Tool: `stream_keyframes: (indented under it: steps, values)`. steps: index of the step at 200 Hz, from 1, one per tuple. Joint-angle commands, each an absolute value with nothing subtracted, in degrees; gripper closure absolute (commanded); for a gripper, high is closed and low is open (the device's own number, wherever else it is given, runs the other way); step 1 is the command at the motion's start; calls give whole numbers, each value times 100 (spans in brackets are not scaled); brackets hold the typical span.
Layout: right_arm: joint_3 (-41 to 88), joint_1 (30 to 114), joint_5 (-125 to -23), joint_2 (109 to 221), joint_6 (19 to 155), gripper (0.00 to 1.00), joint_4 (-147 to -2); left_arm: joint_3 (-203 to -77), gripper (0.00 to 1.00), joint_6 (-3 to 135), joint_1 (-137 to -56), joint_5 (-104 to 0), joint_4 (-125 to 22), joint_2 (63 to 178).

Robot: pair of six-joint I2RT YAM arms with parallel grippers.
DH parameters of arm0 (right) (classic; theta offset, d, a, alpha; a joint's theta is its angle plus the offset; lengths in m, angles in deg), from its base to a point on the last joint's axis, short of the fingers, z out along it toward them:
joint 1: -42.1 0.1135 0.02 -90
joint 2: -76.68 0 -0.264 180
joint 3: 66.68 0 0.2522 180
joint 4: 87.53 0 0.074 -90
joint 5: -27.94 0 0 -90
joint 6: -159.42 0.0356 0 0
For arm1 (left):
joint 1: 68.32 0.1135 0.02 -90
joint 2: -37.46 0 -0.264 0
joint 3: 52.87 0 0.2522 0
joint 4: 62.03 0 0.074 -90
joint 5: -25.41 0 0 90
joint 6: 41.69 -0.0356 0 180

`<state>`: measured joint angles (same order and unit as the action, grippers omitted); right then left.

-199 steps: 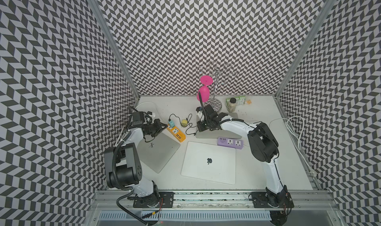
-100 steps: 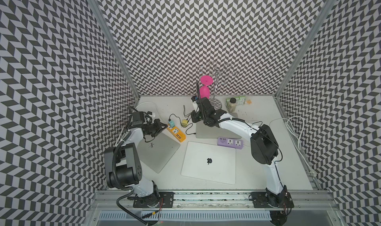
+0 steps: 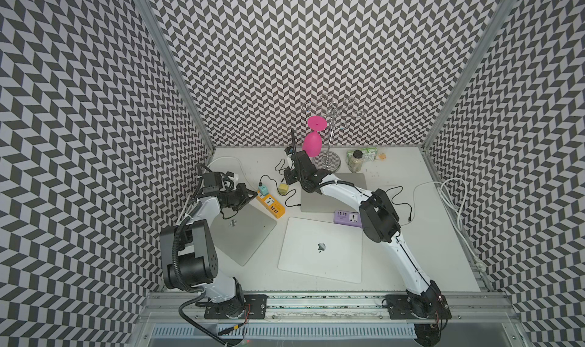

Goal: Unplug the laptop charger
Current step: Place the charging cable at the center of the board.

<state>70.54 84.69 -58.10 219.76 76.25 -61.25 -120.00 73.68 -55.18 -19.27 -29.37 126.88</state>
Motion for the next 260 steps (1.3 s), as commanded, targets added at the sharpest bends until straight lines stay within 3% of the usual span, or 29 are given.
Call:
stream_keyframes:
  steps: [1, 19, 41, 142, 177, 211, 260]
  values:
    - [7548, 8491, -5770, 22239, 7472, 88, -6181, -11919, 100, 7313, -5543, -1888, -2999, 12478]
    - [7652, 8493, -5814, 22265, 7482, 65, -5951, -11928, 100, 7310, -5545, -1903, -2985, 12473]
    - [7235, 8499, -5820, 21801, 7499, 58, -6102, -11950, 100, 7318, -5542, -1920, -2981, 12465]
    - [4483, 8658, -6223, 19128, 7936, 57, -6925, -12172, 99, 7108, -5564, -2554, -2409, 11750]
    - [3435, 8641, -6403, 18224, 8378, 57, -7196, -12379, 96, 6471, -5819, -3373, -2212, 11270]
    - [2482, 8442, -6562, 17573, 9271, 57, -7377, -12664, 94, 5095, -6551, -4156, -2130, 11010]
    - [1582, 7791, -7870, 17298, 10243, 57, -7693, -12648, 89, 3507, -7029, -3217, -2726, 10950]
